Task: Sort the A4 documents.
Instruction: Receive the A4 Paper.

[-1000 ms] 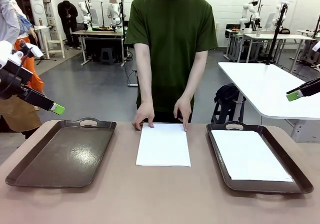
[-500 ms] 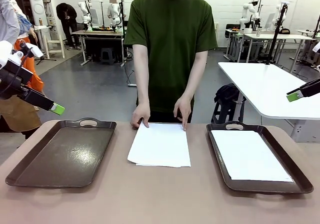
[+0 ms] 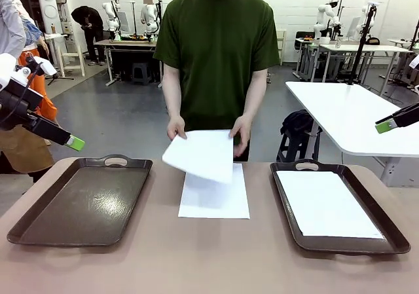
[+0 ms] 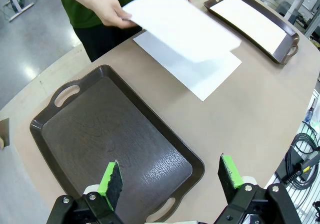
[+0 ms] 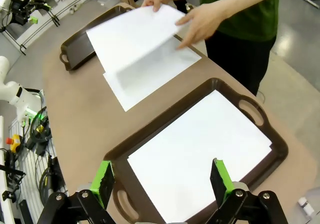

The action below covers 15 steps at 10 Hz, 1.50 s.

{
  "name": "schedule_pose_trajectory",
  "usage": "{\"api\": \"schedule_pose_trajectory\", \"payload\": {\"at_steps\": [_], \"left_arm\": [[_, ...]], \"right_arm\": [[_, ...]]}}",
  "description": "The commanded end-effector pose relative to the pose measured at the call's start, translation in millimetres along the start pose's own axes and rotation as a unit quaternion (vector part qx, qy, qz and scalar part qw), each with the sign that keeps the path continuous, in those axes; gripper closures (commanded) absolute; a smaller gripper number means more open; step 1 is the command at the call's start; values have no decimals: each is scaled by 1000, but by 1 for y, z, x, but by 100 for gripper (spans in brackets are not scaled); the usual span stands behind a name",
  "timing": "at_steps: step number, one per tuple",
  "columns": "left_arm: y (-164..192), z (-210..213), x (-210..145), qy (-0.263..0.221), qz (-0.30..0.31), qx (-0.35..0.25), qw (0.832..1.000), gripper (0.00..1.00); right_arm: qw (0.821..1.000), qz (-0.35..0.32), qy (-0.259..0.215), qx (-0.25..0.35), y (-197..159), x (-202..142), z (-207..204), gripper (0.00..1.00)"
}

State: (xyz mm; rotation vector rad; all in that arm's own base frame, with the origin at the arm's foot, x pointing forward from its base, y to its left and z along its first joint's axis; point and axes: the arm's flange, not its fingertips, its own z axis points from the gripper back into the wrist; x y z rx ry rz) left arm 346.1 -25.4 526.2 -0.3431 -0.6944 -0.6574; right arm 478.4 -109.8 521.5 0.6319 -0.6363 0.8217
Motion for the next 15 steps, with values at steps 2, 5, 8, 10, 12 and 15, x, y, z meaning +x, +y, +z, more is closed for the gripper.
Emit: {"api": "schedule_pose_trajectory", "payload": {"at_steps": [2,5,8,10,12,15], "left_arm": [[3,-1,-2,-4,-7,-6,1000,0],[3,-1,-2,-4,-7,-6,1000,0],[3,-1,-2,-4,-7,-6,1000,0],[3,-1,-2,-4,-7,-6,1000,0],[3,-1,-2,-4,-7,-6,1000,0],[3,-1,-2,-4,-7,-6,1000,0]], "right_arm": [[1000,3,0,1,1,1,0,0],[1000,3,0,1,1,1,0,0],[1000,3,0,1,1,1,0,0],[1000,3,0,1,1,1,0,0],[1000,3,0,1,1,1,0,0],[1000,3,0,1,1,1,0,0]]}}
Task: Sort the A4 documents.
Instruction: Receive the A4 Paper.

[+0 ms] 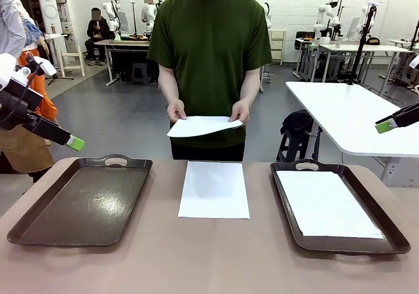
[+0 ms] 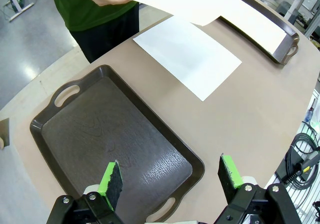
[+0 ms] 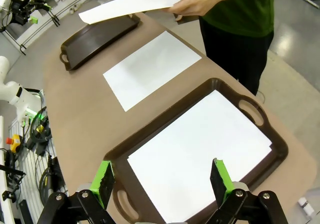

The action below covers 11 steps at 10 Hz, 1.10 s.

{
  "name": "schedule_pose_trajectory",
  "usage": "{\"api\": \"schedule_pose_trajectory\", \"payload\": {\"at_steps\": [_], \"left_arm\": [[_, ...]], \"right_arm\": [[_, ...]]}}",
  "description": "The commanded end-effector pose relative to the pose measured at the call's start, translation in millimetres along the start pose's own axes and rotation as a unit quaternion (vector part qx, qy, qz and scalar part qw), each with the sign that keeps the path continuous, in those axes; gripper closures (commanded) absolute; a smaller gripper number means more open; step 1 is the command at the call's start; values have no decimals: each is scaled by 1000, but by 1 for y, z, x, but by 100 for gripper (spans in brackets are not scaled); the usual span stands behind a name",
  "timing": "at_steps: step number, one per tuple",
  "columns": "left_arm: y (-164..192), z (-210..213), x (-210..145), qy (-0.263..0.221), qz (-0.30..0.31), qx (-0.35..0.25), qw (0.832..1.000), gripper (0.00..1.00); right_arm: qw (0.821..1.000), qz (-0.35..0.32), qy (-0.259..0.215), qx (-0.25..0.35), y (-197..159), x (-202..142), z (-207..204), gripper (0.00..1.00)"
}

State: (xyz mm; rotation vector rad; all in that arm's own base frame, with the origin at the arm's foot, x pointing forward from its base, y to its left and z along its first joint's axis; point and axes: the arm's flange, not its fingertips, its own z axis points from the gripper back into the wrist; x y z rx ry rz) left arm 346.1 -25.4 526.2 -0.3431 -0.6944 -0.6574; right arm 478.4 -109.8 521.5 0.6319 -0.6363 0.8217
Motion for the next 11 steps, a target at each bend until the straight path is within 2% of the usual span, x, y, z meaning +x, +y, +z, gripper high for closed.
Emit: {"api": "schedule_pose_trajectory", "payload": {"at_steps": [1,11], "left_arm": [[3,-1,-2,-4,-7,-6,1000,0],[3,-1,-2,-4,-7,-6,1000,0]], "right_arm": [[1000,3,0,1,1,1,0,0],[1000,3,0,1,1,1,0,0]]}}
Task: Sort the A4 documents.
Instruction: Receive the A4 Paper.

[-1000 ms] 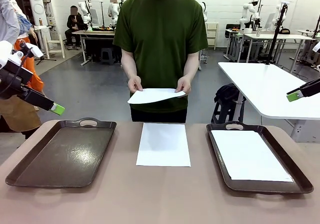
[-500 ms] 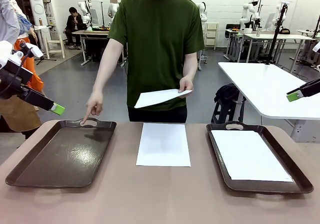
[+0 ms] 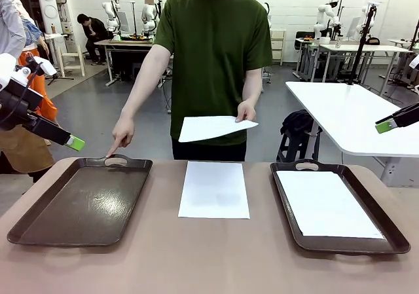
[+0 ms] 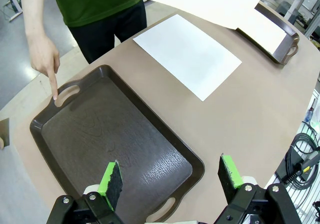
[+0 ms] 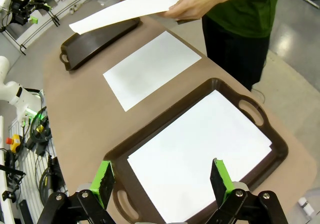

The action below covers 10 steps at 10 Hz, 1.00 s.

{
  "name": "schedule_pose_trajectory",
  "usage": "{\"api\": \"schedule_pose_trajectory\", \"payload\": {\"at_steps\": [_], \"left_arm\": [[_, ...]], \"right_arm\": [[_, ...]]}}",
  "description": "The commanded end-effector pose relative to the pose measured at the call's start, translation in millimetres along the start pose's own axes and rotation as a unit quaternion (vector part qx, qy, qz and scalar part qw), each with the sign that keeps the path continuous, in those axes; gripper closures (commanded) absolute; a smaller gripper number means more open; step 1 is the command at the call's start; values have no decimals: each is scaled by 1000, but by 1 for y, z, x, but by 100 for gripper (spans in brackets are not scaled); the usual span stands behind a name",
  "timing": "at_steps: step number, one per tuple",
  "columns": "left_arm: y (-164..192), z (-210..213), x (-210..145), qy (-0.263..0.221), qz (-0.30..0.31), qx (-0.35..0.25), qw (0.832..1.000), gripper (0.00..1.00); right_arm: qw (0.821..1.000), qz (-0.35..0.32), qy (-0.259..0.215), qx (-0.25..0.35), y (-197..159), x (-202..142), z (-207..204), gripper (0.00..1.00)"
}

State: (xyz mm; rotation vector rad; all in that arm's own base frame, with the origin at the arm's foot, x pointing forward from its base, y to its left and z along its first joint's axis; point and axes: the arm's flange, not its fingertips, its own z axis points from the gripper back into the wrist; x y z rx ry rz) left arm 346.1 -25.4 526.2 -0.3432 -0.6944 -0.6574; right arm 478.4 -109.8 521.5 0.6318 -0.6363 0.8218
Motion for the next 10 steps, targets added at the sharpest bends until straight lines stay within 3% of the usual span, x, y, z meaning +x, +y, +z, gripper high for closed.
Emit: {"api": "schedule_pose_trajectory", "payload": {"at_steps": [1,3,6,10], "left_arm": [[3,-1,-2,-4,-7,-6,1000,0],[0,0,0,0,0,0,1000,0],[27,-56,28,24,141,-63,988,0],[49,-143,65,30,303,-176,936,0]], "right_arm": [[1000,3,0,1,1,1,0,0],[1000,3,0,1,1,1,0,0],[1000,3,0,1,1,1,0,0],[1000,3,0,1,1,1,0,0]]}}
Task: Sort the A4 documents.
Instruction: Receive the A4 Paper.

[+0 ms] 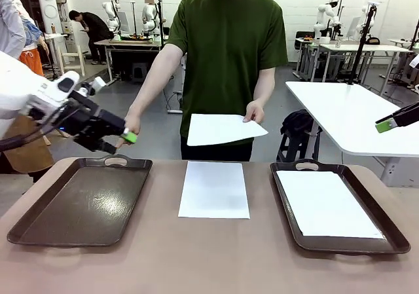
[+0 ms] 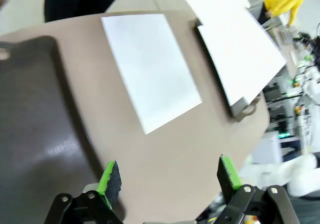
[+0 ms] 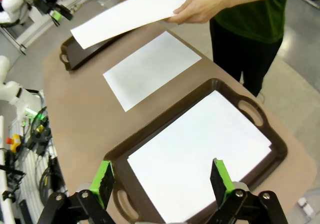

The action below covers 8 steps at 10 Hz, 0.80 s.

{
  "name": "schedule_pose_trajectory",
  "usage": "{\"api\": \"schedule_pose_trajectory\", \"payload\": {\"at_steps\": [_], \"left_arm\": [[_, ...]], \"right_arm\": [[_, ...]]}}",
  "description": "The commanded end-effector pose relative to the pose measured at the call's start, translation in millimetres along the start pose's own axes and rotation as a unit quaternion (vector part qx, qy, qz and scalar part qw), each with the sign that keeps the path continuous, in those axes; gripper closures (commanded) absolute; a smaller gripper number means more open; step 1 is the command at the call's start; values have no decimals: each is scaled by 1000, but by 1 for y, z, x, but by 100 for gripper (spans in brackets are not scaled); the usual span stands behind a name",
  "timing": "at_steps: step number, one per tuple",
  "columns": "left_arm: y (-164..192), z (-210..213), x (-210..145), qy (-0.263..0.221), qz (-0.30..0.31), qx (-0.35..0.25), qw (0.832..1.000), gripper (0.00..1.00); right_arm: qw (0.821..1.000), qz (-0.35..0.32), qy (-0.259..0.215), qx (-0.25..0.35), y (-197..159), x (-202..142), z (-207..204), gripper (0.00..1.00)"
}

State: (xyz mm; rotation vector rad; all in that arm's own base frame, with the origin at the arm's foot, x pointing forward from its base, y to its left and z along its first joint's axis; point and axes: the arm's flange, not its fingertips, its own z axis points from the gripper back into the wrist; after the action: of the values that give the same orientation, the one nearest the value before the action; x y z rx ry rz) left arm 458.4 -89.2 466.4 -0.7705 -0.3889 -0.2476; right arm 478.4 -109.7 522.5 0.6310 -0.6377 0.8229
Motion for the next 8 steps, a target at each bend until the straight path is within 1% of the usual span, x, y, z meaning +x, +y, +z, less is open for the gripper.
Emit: {"api": "schedule_pose_trajectory", "payload": {"at_steps": [1,2,4,5,6,7,8], "left_arm": [[12,-23,31,-11,55,-37,998,0],[13,-38,42,-25,75,-57,995,0],[11,-63,54,-37,93,-92,991,0],[11,-76,58,-37,108,-114,987,0],[13,-91,62,-42,128,-157,978,0],[17,-109,61,-40,137,-182,973,0],[20,-123,60,-34,141,-193,970,0]], "right_arm": [[1000,3,0,1,1,0,-1,0],[1000,3,0,1,1,0,-1,0],[1000,3,0,1,1,0,-1,0],[1000,3,0,1,1,0,-1,0],[1000,3,0,1,1,0,-1,0],[1000,3,0,1,1,0,-1,0],[1000,3,0,1,1,0,-1,0]]}}
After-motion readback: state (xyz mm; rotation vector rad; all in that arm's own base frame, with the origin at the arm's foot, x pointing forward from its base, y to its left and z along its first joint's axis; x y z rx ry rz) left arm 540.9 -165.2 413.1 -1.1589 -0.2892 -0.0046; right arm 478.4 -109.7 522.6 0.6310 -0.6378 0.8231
